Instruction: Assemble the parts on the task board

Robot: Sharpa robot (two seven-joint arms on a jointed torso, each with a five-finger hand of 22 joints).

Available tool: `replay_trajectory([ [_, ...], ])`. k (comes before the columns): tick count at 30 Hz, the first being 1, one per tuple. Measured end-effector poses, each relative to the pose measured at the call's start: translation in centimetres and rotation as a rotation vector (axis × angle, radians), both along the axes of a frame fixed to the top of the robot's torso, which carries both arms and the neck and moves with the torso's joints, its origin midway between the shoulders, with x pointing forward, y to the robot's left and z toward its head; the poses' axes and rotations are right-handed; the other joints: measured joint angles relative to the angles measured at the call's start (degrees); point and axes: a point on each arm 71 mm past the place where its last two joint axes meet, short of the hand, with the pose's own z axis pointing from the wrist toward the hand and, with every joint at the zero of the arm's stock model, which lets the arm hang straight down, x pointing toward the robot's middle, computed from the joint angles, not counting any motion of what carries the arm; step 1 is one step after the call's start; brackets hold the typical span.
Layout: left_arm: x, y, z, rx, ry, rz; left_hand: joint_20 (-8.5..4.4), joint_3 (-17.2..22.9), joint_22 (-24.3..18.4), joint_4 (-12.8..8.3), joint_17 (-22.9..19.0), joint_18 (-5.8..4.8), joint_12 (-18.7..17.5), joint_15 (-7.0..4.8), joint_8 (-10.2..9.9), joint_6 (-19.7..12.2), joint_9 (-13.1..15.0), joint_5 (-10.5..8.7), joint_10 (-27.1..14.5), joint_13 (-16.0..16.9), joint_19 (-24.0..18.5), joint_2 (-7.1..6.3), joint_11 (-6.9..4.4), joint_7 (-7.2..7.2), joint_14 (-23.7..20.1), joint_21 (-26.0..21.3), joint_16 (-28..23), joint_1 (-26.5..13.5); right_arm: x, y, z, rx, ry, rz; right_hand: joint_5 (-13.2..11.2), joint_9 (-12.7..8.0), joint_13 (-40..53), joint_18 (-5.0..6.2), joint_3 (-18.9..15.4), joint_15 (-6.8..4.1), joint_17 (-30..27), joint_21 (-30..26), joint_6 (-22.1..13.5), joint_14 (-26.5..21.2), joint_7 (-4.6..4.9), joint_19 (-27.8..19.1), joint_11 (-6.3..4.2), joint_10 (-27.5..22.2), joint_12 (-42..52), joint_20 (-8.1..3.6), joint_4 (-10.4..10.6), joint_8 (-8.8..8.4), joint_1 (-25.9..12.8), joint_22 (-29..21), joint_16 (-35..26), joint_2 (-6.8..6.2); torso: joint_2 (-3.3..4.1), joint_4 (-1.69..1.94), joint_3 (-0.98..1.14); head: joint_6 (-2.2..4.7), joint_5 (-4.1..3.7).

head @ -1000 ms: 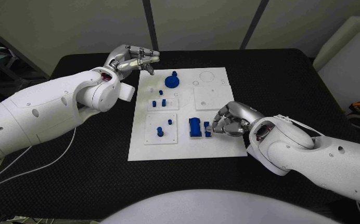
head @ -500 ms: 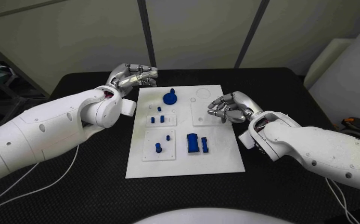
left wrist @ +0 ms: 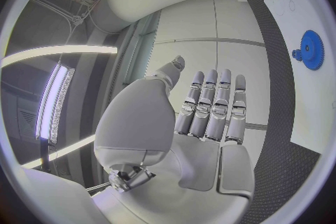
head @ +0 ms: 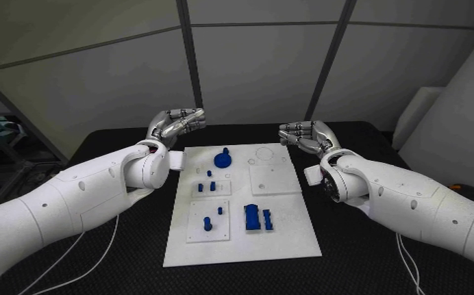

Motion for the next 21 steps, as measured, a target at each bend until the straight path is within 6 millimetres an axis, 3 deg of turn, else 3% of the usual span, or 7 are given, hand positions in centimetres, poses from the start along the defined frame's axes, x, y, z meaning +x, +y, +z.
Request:
replay_trajectory([
  [1,0.1,0.0,-0.1,-0.003,0.000,0.008,0.00,-0.1,-0.3,0.0,0.0,-0.04,-0.1,0.00,0.0,0.0,0.0,0.00,0.0,0.0,0.0,0.00,0.00,0.00,0.0,0.0,-0.4,0.0,0.1,0.0,-0.1,0.009,0.000,0.000,0.0,-0.6,-1.0,0.00,0.4,0.28,-1.0,-1.0,0.0,0.3,0.00,0.3,0.09,0.1,-0.2,0.30,-0.4,0.00,-0.5,-0.9,-0.7,0.08,-0.12,-0.01,0.03,0.14,0.08],
  [3,0.2,-0.2,-0.3,-0.009,-0.001,0.021,0.00,-0.3,-0.7,0.0,0.0,-3.08,-0.2,0.00,0.0,0.0,0.0,0.00,0.0,0.0,0.0,0.24,0.00,0.00,0.0,0.0,-0.9,0.2,0.3,0.0,-0.2,0.023,0.000,-0.002,0.0,-1.4,-2.5,0.00,0.9,0.25,-2.6,-2.2,0.0,1.1,0.00,1.6,0.34,0.3,-0.3,0.07,-0.9,0.00,-0.9,-2.1,-1.6,0.27,-0.35,-0.01,0.09,0.25,0.21],
  [10,-0.1,-0.4,-0.5,-0.008,0.007,0.018,-3.15,-4.0,-6.2,-0.4,-2.0,-3.04,-2.7,-1.52,-2.3,-11.2,-2.1,-2.90,-11.5,-2.0,-7.7,2.33,-1.80,-1.81,-10.2,-2.2,-2.8,-14.2,0.1,0.0,-0.3,0.026,0.006,0.002,-2.3,-3.7,-5.9,-0.32,-0.3,-1.08,-5.0,-4.9,-10.1,-9.4,-1.81,-6.4,-1.29,-10.7,-2.6,-2.67,-3.6,-2.08,-17.7,-5.4,-4.0,0.58,-0.53,0.23,0.13,0.55,0.10],
  [15,-1.4,-1.9,-0.6,-0.001,0.019,-0.013,-5.67,-6.6,-10.5,-0.6,-3.0,-3.14,-3.7,-2.92,-3.2,-20.3,-3.1,-4.16,-21.0,-2.9,-13.9,5.20,-3.39,-3.14,-18.7,-3.1,-4.2,-25.8,-1.1,0.6,0.2,0.043,0.011,0.018,-4.1,-6.3,-7.0,-2.30,-0.9,-3.88,-6.7,-6.6,-19.1,-19.3,-3.37,-14.5,-2.63,-20.6,-3.4,-4.88,-5.6,-2.96,-31.6,-7.4,-4.9,0.76,-1.08,1.43,0.29,1.72,-0.57],
  [16,-1.7,-2.3,-0.6,0.002,0.021,-0.018,-6.12,-7.1,-11.3,-0.6,-3.1,-5.80,-3.7,-3.18,-3.2,-22.0,-3.1,-4.15,-22.7,-3.0,-15.1,5.61,-3.69,-3.72,-20.3,-3.1,-4.8,-28.0,-1.4,0.8,0.4,0.051,0.010,0.021,-4.5,-6.6,-7.2,-2.29,-0.9,-4.37,-7.4,-6.9,-20.8,-21.1,-3.66,-16.0,-3.01,-22.4,-3.6,-5.29,-5.9,-2.96,-34.2,-7.8,-5.0,0.78,-1.24,1.79,0.34,1.98,-0.73],
  [17,-2.1,-2.6,-0.5,0.006,0.024,-0.021,-6.51,-7.5,-11.9,-0.6,-3.2,-6.64,-3.8,-3.56,-3.2,-23.4,-3.2,-4.39,-24.2,-3.1,-16.1,5.91,-3.93,-4.34,-21.7,-3.1,-5.4,-29.8,-1.7,1.1,0.6,0.059,0.010,0.023,-4.7,-6.8,-7.3,-2.29,-1.0,-4.72,-8.0,-7.2,-22.2,-22.6,-3.90,-17.2,-3.59,-23.9,-3.6,-5.65,-6.2,-2.96,-36.3,-8.1,-5.0,0.80,-1.37,2.08,0.37,2.16,-0.82],
  [21,-4.1,-4.3,-0.6,0.026,0.040,-0.033,-7.99,-9.1,-14.4,-0.7,-3.4,-6.67,-4.0,-5.89,-3.5,-28.8,-3.5,-4.60,-29.7,-3.3,-19.7,6.77,-5.51,-6.37,-26.7,-3.5,-7.4,-36.7,-3.6,1.8,1.3,0.101,0.021,0.017,-5.8,-7.5,-7.5,-3.18,-1.2,-5.72,-9.7,-8.2,-27.3,-28.3,-5.38,-21.9,-5.75,-29.6,-3.8,-6.91,-7.3,-3.33,-44.3,-9.3,-5.3,0.83,-1.76,2.86,0.47,2.57,-1.07],
])
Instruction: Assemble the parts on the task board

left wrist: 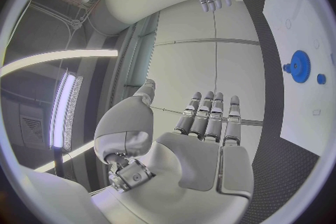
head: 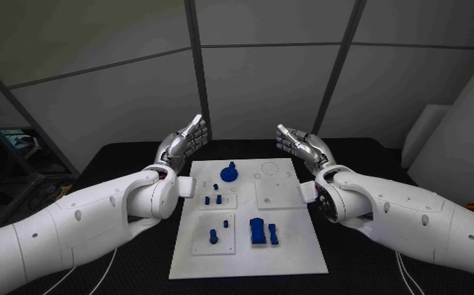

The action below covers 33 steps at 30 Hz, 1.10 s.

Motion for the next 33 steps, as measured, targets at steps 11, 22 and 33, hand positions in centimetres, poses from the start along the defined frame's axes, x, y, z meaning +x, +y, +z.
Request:
replay_trajectory([
  [11,-3.4,-2.0,0.3,0.064,0.016,0.059,-3.60,-3.2,-5.2,0.0,-0.2,-4.44,-0.2,-2.46,-0.2,-11.2,-0.2,-0.23,-11.6,-0.2,-7.7,0.77,-3.86,-1.95,-10.5,0.0,-1.5,-14.4,-2.9,0.2,0.8,0.081,0.050,-0.117,-4.6,-0.6,-0.2,-2.47,-0.1,-0.91,-1.6,-4.6,-10.9,-11.8,-3.85,-9.5,-2.06,-11.9,-0.1,-4.39,-4.6,-0.18,-16.7,-4.5,-0.2,0.04,-0.21,0.51,0.06,0.10,-0.06],
  [22,-3.5,-1.7,0.3,0.090,0.013,0.109,-7.57,-7.6,-8.5,-0.1,-0.2,-4.43,-0.2,-2.88,-0.2,-18.1,-0.2,-0.26,-18.8,-0.2,-12.3,0.90,-4.47,-2.28,-17.0,0.0,-1.8,-23.1,-2.9,-0.2,0.8,0.093,0.060,-0.175,-5.5,-0.6,-0.2,-5.38,-0.1,-1.02,-1.7,-5.3,-17.6,-19.3,-4.46,-15.7,-2.38,-19.3,-0.3,-6.81,-5.7,-0.22,-27.1,-6.4,-0.2,0.04,-0.23,0.54,0.07,0.10,-0.06],
  [33,-3.4,-1.6,0.3,0.095,0.013,0.120,-8.15,-8.2,-12.9,-0.1,-0.2,-4.42,-0.2,-2.81,-0.2,-22.3,-0.2,-0.44,-23.0,-0.2,-14.9,0.94,-4.61,-2.32,-20.7,0.0,-1.8,-28.4,-2.9,-0.3,0.8,0.096,0.062,-0.189,-5.7,-0.6,-0.2,-5.36,-0.1,-1.11,-1.8,-5.3,-21.8,-23.9,-4.61,-19.4,-2.39,-24.0,-0.3,-7.17,-6.0,-0.21,-33.7,-6.7,-0.2,0.05,-0.24,0.55,0.07,0.10,-0.06],
])
